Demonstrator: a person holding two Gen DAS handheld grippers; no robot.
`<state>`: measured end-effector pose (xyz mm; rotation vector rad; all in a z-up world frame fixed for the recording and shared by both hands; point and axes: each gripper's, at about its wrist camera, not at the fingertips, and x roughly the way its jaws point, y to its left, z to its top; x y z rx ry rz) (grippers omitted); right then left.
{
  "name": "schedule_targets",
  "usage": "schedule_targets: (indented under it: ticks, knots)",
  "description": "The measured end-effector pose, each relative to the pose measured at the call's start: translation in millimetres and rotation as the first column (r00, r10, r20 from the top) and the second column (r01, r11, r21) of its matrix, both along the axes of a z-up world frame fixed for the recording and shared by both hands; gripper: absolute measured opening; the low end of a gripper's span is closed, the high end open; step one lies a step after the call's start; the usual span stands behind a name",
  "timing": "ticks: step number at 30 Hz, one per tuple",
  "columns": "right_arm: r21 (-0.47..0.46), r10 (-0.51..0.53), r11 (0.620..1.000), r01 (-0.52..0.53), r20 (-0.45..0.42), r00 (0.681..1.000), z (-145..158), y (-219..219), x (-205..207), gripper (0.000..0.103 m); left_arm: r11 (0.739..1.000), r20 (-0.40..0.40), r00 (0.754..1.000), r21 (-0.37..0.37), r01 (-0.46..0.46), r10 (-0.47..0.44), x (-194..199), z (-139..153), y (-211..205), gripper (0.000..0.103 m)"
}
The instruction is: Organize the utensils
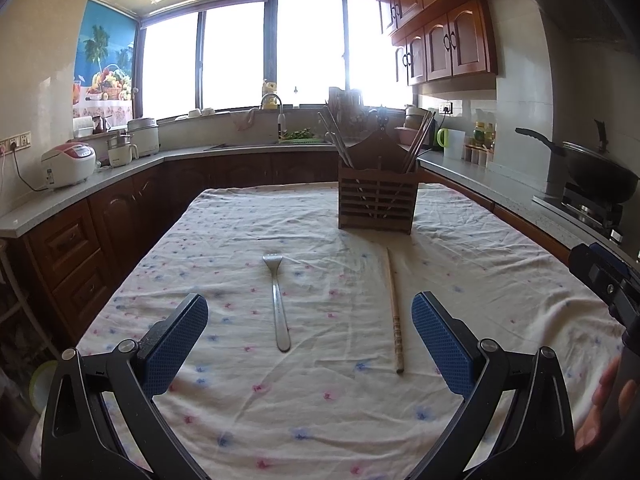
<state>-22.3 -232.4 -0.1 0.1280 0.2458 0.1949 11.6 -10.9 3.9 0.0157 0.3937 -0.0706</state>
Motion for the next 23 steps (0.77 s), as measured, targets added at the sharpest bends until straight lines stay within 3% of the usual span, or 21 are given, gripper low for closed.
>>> schedule_targets:
  ticks: [23]
  knots:
    - [0.001,-0.008,1.000,0.008,-0.018,1.000,1,-3,7,0.103,1.000,-0.027,1.000,-0.014,0.014,-0.015,11,1,-3,0.103]
